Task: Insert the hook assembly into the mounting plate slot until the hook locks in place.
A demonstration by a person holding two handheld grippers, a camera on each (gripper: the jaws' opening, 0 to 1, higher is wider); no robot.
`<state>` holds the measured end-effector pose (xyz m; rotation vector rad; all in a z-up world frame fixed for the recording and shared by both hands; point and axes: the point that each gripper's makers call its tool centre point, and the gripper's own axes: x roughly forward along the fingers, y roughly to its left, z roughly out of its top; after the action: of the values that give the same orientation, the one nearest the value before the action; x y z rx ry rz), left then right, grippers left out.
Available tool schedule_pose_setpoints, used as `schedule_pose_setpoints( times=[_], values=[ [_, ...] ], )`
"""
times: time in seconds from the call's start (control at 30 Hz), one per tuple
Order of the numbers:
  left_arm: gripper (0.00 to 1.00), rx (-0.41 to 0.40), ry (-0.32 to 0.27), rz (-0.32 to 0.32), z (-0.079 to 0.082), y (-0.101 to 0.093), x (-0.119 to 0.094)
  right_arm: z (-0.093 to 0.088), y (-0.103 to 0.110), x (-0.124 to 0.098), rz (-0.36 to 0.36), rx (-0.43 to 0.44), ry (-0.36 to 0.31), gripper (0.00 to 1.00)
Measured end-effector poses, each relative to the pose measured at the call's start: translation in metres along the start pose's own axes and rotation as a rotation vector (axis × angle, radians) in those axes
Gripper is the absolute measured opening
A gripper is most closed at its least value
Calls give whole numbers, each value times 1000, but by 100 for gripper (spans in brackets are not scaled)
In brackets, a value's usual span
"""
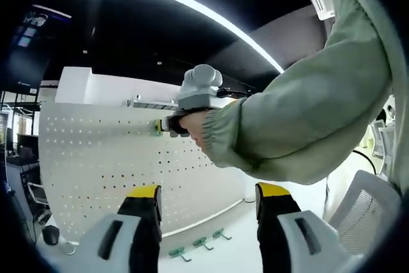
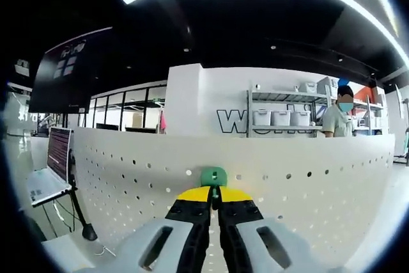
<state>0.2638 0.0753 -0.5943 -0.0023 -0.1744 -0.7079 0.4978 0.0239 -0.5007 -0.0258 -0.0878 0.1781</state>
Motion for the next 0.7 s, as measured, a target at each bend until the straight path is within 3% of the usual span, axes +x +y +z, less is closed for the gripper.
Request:
schedule_pose_setpoints(
  times=[0.7],
  values=[
    [61,-27,-44,30,11,9,-5,-5,0,7,-93,-44,-16,1]
  ],
)
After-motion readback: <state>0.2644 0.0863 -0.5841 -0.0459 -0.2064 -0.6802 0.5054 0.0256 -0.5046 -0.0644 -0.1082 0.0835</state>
